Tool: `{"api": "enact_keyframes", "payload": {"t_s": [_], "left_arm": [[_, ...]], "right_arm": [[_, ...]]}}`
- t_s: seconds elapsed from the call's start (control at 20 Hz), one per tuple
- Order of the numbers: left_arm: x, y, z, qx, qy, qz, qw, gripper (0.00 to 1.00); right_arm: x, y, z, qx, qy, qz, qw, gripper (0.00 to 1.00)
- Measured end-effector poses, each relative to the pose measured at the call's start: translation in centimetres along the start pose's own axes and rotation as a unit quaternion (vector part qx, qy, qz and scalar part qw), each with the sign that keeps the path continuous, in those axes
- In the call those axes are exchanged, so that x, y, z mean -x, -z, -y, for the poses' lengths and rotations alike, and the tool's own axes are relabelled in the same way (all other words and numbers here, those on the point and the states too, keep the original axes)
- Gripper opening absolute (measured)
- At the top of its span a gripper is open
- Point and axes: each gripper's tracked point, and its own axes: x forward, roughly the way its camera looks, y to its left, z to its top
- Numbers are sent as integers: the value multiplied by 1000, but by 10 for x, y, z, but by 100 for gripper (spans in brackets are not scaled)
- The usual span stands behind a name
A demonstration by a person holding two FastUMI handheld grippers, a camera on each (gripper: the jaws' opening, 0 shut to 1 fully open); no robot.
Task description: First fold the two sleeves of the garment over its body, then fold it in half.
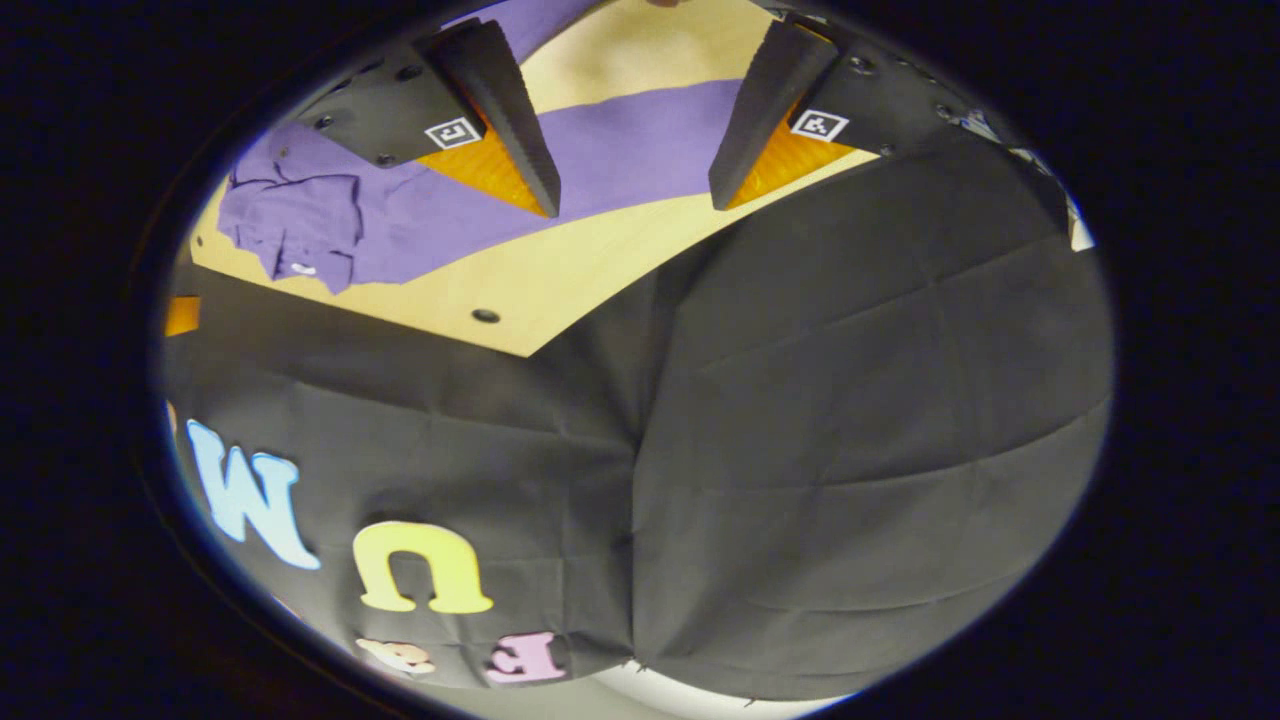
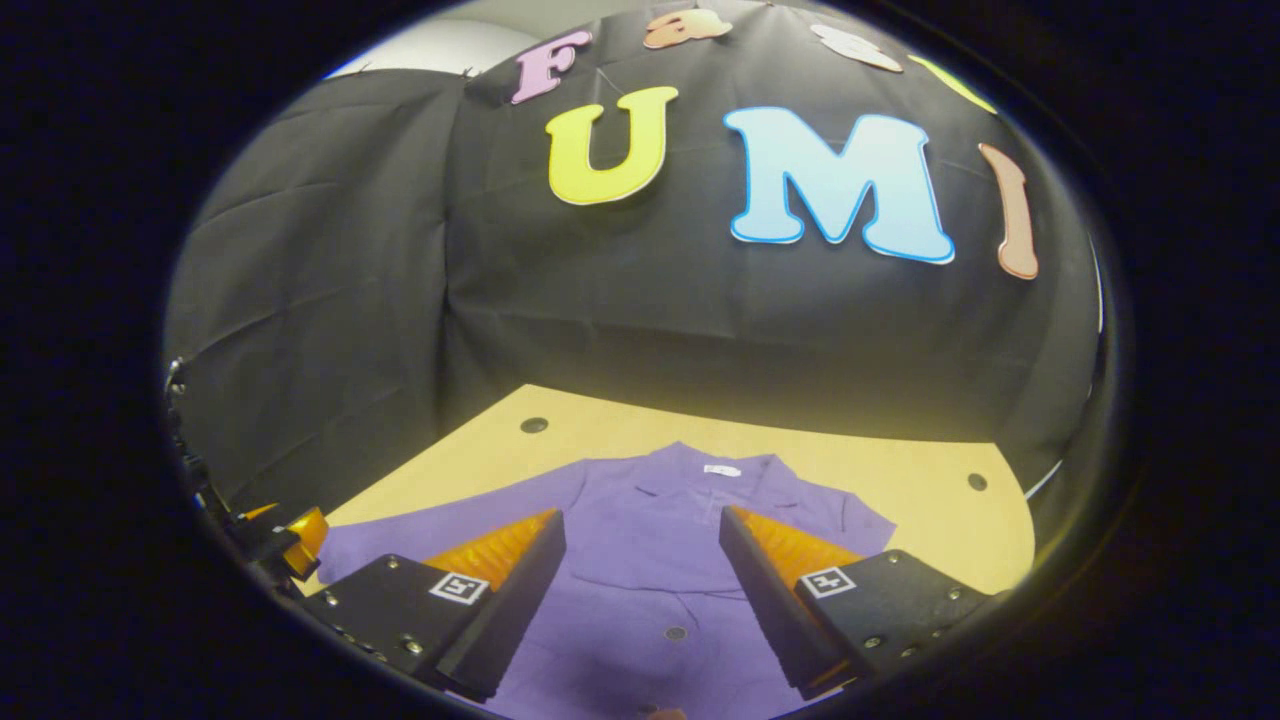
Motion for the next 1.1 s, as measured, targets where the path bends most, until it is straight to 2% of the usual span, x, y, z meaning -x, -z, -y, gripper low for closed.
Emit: {"api": "enact_keyframes", "payload": {"t_s": [0.05,0.1,0.2,0.25,0.3,0.45,0.6,0.7,0.9,1.1], "left_arm": [[-6,10,-12,7,-15,-11,1000,99],[-13,19,-23,19,-31,-23,999,97],[-25,35,-45,43,-53,-48,996,99],[-31,45,-51,50,-60,-59,995,94],[-37,53,-56,55,-64,-69,994,99],[-49,68,-64,71,-73,-91,991,94],[-56,85,-72,87,-83,-117,986,99],[-60,96,-72,87,-84,-136,983,96],[-63,100,-70,85,-88,-146,982,99],[-69,104,-57,50,-84,-160,982,99]], "right_arm": [[4,2,1,6,3,-4,1000,97],[9,4,2,13,6,-8,1000,97],[15,7,5,18,12,-14,1000,97],[15,8,3,14,11,-17,1000,97],[15,9,2,8,9,-19,1000,97],[15,11,-4,5,4,-26,1000,97],[16,13,-13,8,-5,-29,1000,97],[18,14,-16,7,-10,-33,999,97],[20,15,-18,9,-15,-35,999,97],[23,15,-16,8,-16,-33,999,97]]}}
